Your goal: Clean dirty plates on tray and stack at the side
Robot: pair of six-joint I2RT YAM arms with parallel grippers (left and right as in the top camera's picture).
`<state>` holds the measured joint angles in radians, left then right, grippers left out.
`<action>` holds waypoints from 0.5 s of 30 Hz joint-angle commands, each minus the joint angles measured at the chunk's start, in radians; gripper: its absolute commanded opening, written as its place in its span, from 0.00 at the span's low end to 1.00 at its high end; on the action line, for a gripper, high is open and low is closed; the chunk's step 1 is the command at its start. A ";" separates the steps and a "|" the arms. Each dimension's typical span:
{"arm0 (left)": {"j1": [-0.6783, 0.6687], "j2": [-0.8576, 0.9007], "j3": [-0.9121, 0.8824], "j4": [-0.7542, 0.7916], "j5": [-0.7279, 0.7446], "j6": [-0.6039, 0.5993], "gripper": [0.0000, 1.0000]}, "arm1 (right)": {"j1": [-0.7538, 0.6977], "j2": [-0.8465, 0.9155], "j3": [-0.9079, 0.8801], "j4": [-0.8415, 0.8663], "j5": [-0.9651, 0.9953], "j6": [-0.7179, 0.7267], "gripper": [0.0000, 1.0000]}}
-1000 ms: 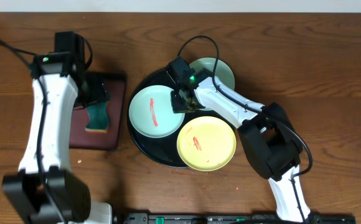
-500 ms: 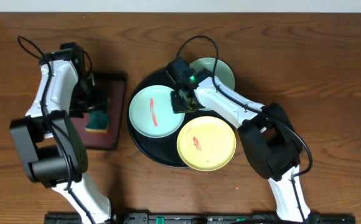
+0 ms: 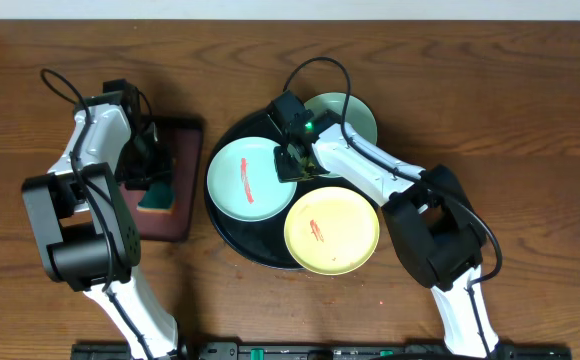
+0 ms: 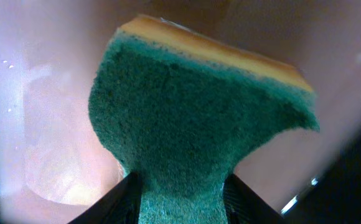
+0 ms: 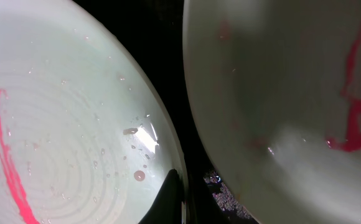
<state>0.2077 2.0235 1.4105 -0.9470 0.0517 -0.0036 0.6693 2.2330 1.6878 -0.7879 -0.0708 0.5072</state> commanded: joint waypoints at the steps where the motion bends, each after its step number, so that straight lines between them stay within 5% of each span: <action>1: 0.002 0.008 -0.049 0.020 -0.045 -0.040 0.42 | 0.015 0.043 0.002 -0.001 0.019 -0.026 0.01; 3: 0.002 0.008 -0.066 0.039 -0.044 -0.043 0.38 | 0.015 0.043 0.002 0.000 0.019 -0.026 0.01; 7: 0.002 0.007 -0.074 0.044 -0.031 -0.053 0.08 | 0.015 0.043 0.002 0.004 0.023 -0.026 0.01; 15: 0.002 -0.048 -0.023 0.006 0.042 -0.058 0.08 | 0.013 0.043 0.002 -0.001 0.067 -0.026 0.01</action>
<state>0.2089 2.0102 1.3716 -0.9138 0.0479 -0.0502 0.6701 2.2330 1.6878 -0.7876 -0.0628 0.5072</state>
